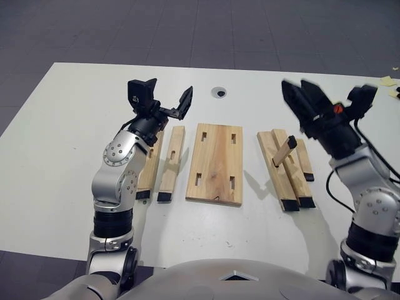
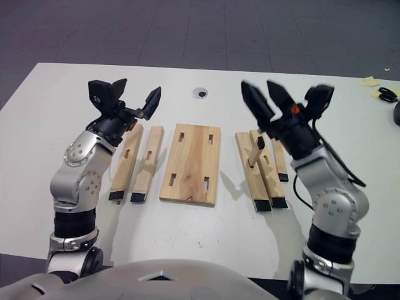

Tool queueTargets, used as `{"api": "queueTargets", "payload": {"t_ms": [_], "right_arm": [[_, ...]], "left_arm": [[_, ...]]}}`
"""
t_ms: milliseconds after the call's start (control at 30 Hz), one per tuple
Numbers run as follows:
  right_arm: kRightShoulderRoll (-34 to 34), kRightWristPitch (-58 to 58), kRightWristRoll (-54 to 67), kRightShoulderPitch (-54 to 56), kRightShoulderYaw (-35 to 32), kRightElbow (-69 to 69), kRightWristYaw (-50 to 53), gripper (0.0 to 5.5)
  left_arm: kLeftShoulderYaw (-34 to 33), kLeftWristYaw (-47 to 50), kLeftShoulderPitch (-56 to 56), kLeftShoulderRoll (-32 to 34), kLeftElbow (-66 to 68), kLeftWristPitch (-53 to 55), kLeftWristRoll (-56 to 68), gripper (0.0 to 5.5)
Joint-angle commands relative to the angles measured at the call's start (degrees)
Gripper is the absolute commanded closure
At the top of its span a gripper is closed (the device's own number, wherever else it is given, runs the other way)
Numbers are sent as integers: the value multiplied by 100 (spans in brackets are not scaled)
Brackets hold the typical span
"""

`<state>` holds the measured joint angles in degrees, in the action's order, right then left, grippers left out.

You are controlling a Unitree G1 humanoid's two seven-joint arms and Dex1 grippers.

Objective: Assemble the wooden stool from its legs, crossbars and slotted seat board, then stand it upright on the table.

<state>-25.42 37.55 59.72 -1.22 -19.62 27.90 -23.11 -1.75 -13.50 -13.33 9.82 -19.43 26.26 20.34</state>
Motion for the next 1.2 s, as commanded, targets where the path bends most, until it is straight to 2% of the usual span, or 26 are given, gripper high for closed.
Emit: {"api": "queueTargets", "payload": {"t_ms": [33,300,700,967,1200], "right_arm": [[-325,30,-463,-990,-18,-344,-505,13],[-844,22,-1261,-1833,525,-139,-1274,13],[-1174,-78,-2097,-1905,666,-381,-1498,13],[-1620,-234,-2915,-2022,1017,-708,-1750,13],[-1858,-741,-3867,-1626,1408,-1057,-1685,13]], "left_arm": [[-10,74,188,-9,-170,122,3,10],[67,158,377,-58,-361,220,-12,10],[181,390,631,-220,-566,213,-84,10],[250,490,792,-267,-698,229,-116,10],[316,603,932,-324,-781,206,-144,10]]}}
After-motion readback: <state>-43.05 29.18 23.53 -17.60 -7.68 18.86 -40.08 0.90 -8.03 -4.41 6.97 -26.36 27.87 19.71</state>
